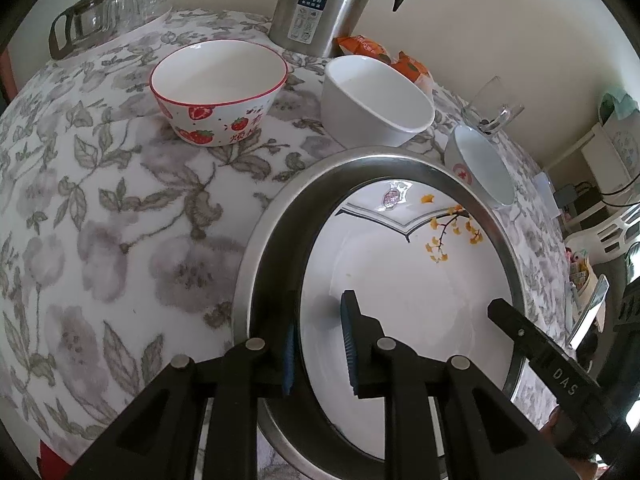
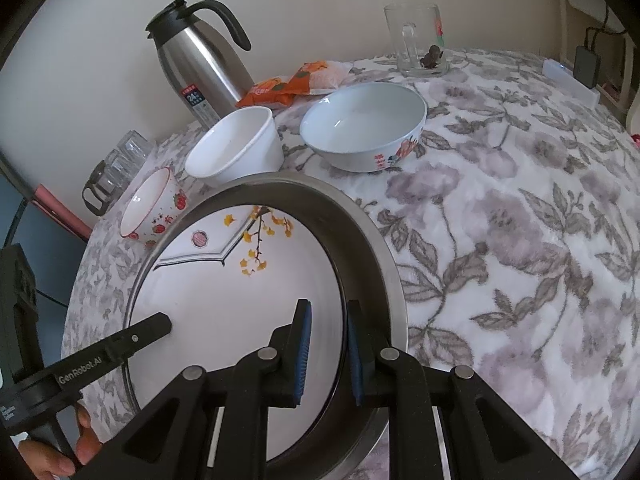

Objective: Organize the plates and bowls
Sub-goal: 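Carry the yellow-blossom plate over the steel basin and lower it inside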

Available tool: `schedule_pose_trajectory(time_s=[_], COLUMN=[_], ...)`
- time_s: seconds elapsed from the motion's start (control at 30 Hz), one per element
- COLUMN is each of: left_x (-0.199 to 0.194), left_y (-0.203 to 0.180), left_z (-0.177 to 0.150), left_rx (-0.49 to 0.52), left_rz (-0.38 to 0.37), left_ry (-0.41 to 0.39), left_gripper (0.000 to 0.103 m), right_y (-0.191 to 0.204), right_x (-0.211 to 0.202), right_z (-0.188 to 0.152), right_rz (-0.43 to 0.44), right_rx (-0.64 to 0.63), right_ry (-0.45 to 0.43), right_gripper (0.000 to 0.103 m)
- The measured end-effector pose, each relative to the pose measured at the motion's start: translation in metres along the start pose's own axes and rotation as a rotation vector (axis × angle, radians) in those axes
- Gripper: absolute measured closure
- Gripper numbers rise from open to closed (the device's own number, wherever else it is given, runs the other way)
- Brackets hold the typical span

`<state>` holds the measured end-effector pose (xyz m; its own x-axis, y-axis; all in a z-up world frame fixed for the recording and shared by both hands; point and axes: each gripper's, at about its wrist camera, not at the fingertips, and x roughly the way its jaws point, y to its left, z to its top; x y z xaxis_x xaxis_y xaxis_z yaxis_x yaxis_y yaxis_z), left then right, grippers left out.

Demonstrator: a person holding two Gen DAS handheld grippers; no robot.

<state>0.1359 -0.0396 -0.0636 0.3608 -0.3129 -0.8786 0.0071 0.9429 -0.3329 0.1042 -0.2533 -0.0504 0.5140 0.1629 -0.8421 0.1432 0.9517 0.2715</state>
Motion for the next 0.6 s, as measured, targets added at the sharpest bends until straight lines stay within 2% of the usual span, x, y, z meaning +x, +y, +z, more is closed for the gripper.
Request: schedule_pose_trajectory(time_s=[0.3,0.6], left_x=[-0.0024,-0.0033], left_y=[0.0036,0.0017], left_z=[-0.0010,-0.0013], left_rx=[-0.029,-0.041], left_rz=[-0.018,-0.041], left_ry=[0.021,0.043], left_gripper=[0.080,0.069], right_y=[0.0014,0.0006], right_x=[0.0013,0.0006], right_z=[-0.0002,-0.0002], right_rz=[-0.018,-0.010], right_rx=[-0.019,-0.012], right_ry=[0.009,0.012], right_gripper=[0.084,0.084])
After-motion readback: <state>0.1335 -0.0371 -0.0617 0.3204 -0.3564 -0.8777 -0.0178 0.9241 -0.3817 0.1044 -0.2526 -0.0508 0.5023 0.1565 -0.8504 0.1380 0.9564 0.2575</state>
